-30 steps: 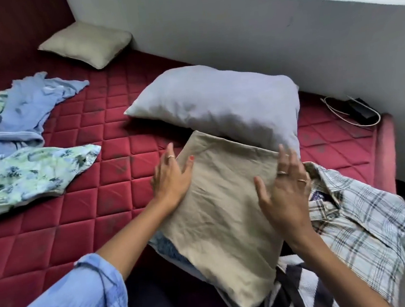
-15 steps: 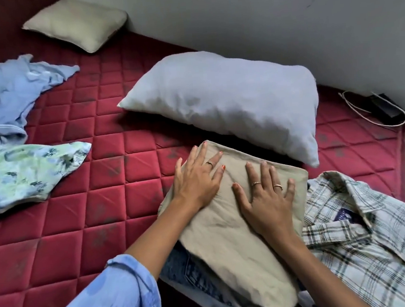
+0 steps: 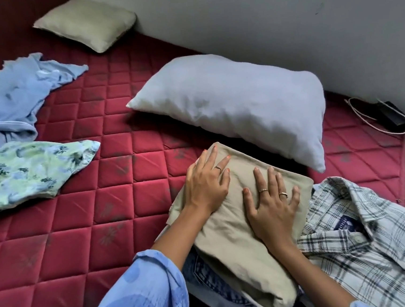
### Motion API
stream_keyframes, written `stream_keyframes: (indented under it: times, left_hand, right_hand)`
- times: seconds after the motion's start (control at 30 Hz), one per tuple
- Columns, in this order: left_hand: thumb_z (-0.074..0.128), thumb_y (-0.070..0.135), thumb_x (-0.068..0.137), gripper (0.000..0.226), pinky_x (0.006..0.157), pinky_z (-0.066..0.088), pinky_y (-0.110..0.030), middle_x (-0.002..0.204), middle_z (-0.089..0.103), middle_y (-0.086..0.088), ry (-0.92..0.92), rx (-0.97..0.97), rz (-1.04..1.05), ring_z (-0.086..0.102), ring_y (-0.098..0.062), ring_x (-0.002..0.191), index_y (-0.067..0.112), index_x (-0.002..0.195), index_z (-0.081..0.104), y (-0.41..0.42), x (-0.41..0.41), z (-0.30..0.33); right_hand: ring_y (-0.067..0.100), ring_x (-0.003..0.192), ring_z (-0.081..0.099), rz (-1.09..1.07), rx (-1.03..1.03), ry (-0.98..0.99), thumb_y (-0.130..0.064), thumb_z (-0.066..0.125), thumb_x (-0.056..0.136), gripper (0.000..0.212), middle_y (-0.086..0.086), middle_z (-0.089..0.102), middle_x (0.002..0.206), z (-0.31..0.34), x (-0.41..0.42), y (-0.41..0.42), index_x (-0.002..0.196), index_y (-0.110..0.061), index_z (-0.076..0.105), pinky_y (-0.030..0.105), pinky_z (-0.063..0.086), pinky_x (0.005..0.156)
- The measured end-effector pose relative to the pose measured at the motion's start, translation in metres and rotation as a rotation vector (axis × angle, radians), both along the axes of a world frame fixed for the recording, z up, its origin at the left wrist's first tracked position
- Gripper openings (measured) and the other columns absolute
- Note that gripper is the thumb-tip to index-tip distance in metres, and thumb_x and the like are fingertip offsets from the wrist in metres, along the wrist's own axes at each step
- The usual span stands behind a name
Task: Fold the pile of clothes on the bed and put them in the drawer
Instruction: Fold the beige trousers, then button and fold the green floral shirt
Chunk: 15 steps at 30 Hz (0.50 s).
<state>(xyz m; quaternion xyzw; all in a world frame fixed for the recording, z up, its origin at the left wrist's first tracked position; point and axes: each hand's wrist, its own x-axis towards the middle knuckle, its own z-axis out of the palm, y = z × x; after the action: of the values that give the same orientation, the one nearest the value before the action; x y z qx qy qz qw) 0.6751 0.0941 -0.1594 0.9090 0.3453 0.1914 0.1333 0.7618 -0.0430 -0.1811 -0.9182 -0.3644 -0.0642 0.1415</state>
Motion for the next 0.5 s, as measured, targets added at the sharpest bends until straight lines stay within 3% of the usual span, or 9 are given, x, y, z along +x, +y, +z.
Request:
stream_keyframes:
  times: [0.1,0.23,0.37,0.5]
  left_hand:
    - [0.025,0.047,0.09,0.054,0.107,0.033,-0.041,0.153,0.036,0.002,0.036,-0.01,-0.009,0.034,-0.024,0.14,0.033,0.134,0.054,-0.008,-0.009,0.008]
    - [0.005,0.06,0.086,0.07,0.116,0.014,-0.04,0.161,0.014,0.005,0.208,-0.093,-0.102,0.009,-0.018,0.148,0.039,0.147,0.03,-0.011,-0.028,0.021]
    - [0.021,0.054,0.1,0.054,0.118,0.007,-0.042,0.162,0.002,0.007,0.369,-0.117,-0.081,0.002,-0.014,0.148,0.042,0.151,0.011,-0.008,-0.074,0.036]
    - [0.02,0.055,0.099,0.055,0.118,0.009,-0.042,0.162,0.007,0.002,0.487,-0.09,0.027,0.002,-0.018,0.149,0.039,0.152,0.012,0.013,-0.128,0.052]
  right_hand:
    - [0.021,0.142,0.031,0.011,-0.009,0.008,-0.058,0.026,0.09,0.063,0.004,0.035,0.154,0.003,-0.001,-0.002,0.146,-0.03,0.04,0.054,0.009,0.114]
    - [0.018,0.145,0.023,0.013,-0.062,0.042,-0.062,0.016,0.089,0.068,0.002,0.028,0.157,0.008,0.002,-0.003,0.148,-0.034,0.032,0.051,0.003,0.115]
    - [0.016,0.149,0.005,0.037,-0.131,0.147,-0.066,0.008,0.089,0.068,-0.002,0.01,0.162,0.019,0.004,-0.005,0.152,-0.038,0.015,0.05,-0.007,0.116]
    - [0.018,0.149,-0.003,-0.007,-0.147,0.351,-0.065,0.017,0.094,0.067,0.001,0.002,0.162,0.043,-0.002,0.005,0.153,-0.033,0.015,0.057,-0.011,0.114]
